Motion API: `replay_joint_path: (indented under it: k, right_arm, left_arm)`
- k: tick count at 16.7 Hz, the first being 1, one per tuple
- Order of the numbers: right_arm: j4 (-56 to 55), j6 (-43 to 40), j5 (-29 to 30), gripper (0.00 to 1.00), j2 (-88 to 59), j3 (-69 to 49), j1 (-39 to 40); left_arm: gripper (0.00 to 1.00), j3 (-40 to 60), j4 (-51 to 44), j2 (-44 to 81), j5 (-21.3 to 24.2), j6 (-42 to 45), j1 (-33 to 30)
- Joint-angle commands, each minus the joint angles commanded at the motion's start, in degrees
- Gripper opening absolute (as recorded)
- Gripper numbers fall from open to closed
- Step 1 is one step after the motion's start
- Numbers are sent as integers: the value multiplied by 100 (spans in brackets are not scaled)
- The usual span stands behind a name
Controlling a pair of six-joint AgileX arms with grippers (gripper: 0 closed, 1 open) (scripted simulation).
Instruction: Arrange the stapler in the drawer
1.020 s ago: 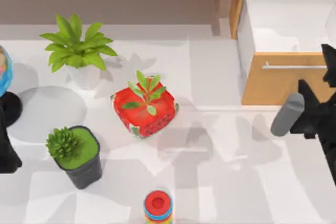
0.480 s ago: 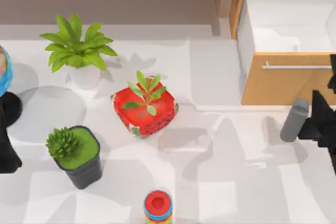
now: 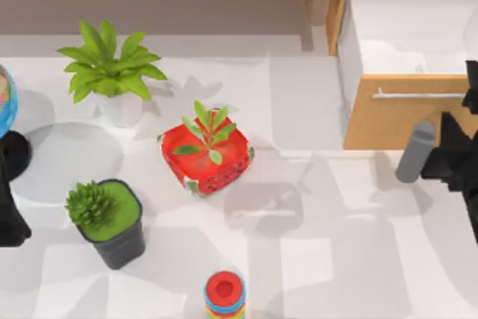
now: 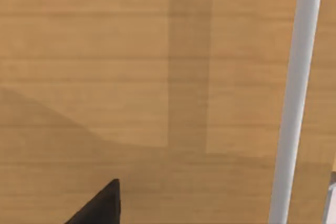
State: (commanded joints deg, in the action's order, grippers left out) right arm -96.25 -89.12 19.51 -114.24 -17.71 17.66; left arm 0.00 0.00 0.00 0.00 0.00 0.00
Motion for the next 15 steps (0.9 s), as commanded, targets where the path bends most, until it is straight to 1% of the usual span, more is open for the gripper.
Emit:
replay_joint_path:
  k: [2,15]
  right_arm:
    - [0,0,0,100,0,0,0]
    - [0,0,0,2,0,0,0]
  left_arm:
    - [100,0,0,0,0,0,0]
    - [100,0,0,0,0,0,0]
